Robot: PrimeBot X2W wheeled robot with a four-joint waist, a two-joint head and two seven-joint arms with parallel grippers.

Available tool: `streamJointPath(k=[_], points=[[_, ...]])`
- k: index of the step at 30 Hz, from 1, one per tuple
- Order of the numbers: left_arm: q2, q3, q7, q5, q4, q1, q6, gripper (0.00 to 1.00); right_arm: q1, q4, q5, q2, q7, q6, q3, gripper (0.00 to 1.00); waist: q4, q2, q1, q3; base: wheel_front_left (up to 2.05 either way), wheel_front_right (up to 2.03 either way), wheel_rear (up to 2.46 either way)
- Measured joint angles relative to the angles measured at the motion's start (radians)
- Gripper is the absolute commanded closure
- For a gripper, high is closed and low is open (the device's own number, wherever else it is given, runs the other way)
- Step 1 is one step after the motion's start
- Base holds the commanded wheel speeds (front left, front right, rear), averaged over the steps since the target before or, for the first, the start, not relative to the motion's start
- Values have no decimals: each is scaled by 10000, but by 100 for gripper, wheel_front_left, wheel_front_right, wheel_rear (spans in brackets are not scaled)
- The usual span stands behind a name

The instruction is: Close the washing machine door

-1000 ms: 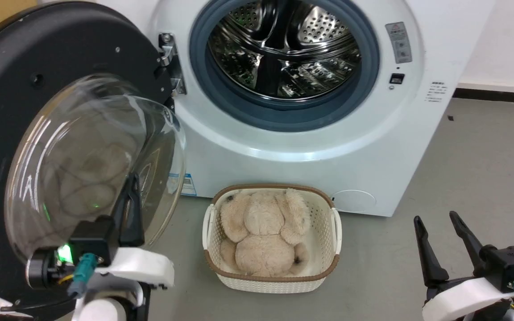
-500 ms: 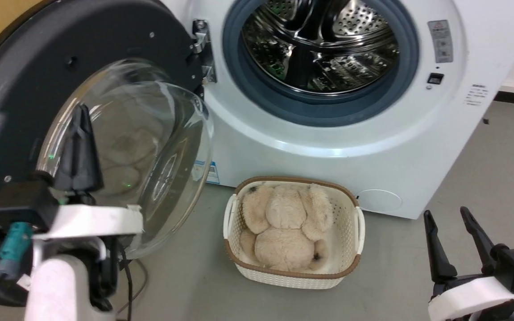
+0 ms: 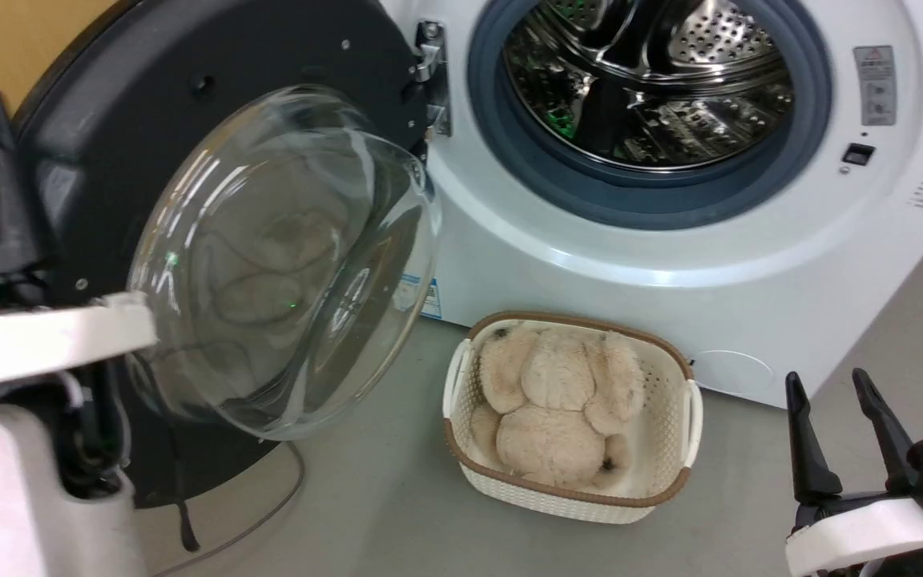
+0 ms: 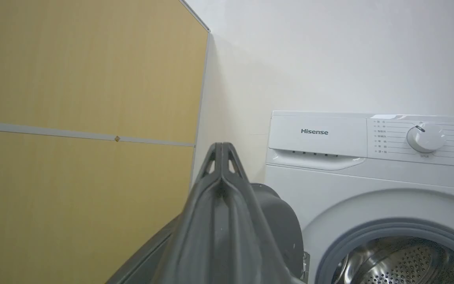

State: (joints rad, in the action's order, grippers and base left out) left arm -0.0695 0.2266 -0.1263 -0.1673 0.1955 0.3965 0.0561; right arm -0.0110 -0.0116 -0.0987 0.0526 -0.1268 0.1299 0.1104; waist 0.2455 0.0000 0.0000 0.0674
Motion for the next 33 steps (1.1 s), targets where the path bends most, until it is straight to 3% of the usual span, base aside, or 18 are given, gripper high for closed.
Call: streamJointPath(k=[8,15,23,33], points=[[-324,1141,-140,-1521,-886,619,94,100,-1,-10,-73,0,-167,0,159,0,543,0,0,50,0,0,0],[-675,2203,362,-3150,-2092,976,178,100,0,-19,-115,0,-336,0,263,0,926,0,0,164,0,0,0],[-759,3170,1666,-5521,-3473,1095,268,100,2,-46,-257,0,-449,0,395,0,1199,0,0,315,0,0,0],[-708,3448,3563,-7990,-4736,686,364,100,99,-136,-261,0,-690,0,556,0,1475,0,0,498,0,0,0]])
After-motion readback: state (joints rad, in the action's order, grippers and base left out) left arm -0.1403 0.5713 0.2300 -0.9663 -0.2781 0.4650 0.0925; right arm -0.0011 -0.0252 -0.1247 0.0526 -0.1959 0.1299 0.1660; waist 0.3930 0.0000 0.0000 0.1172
